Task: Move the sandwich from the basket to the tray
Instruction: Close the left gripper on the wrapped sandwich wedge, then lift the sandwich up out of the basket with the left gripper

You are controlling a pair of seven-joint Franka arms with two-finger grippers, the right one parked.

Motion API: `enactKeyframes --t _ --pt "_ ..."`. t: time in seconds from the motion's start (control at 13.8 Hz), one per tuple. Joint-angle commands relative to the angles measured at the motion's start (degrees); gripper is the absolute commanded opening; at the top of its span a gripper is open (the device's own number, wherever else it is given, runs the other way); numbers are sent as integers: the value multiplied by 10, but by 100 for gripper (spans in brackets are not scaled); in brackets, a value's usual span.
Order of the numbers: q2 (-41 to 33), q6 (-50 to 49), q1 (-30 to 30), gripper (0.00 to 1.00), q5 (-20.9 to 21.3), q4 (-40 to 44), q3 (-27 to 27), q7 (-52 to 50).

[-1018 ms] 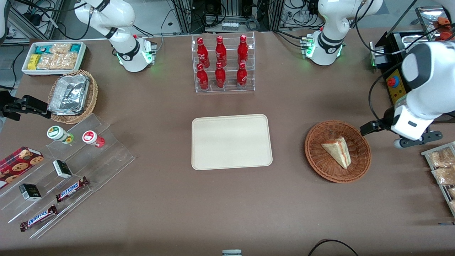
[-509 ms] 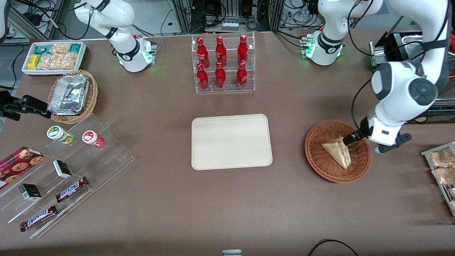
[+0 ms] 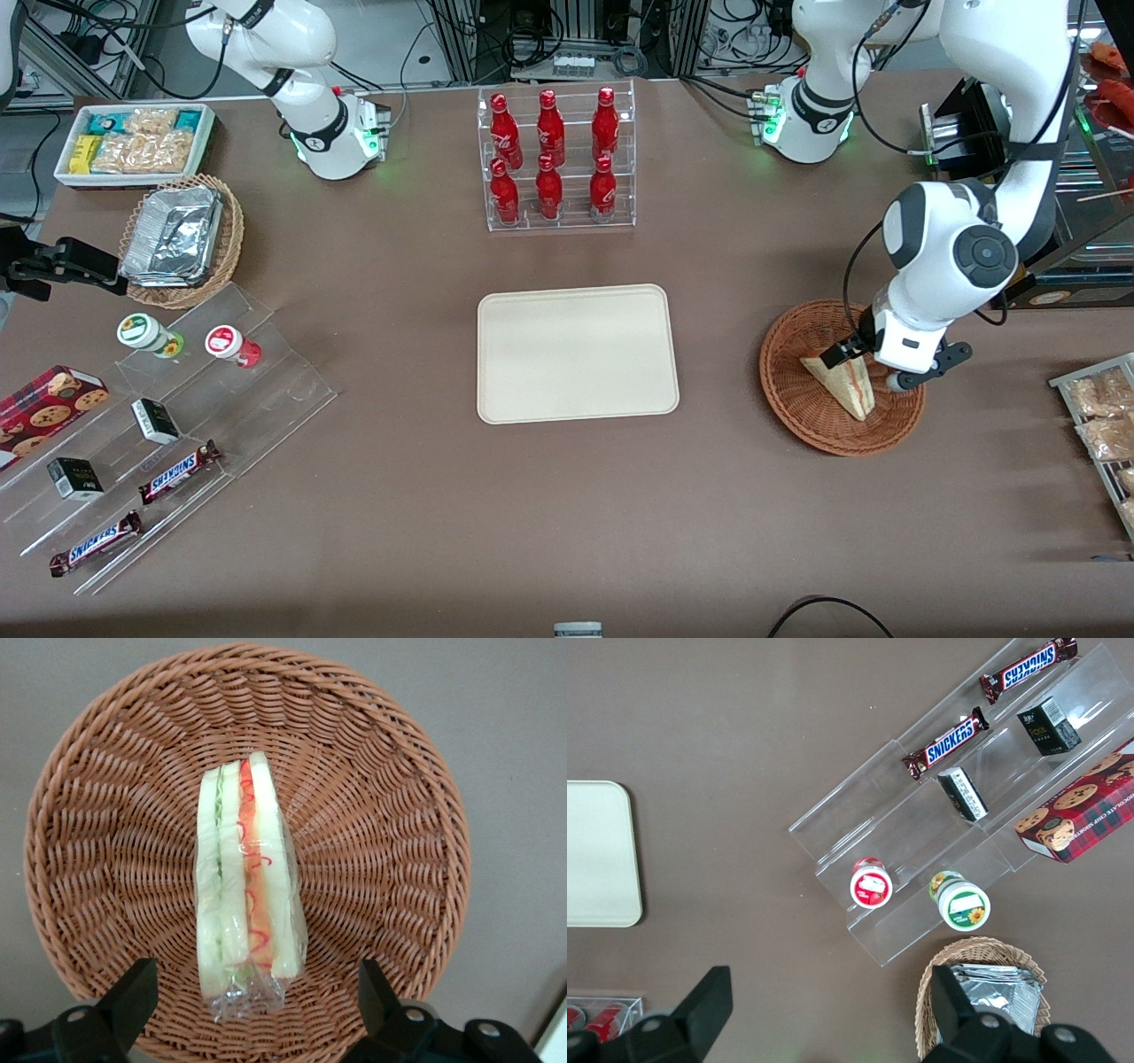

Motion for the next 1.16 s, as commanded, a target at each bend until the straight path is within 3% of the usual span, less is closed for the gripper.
enactKeyframes --t 0.0,0.73,0.8,1.02,1.09 --pt "4 14 1 100 6 -8 4 -9" --pt "44 49 8 96 5 -9 6 -10" --pt "45 52 8 84 5 -9 6 -11" --pt "45 49 8 5 5 -3 5 -20" --pt "44 45 8 0 5 1 5 -21"
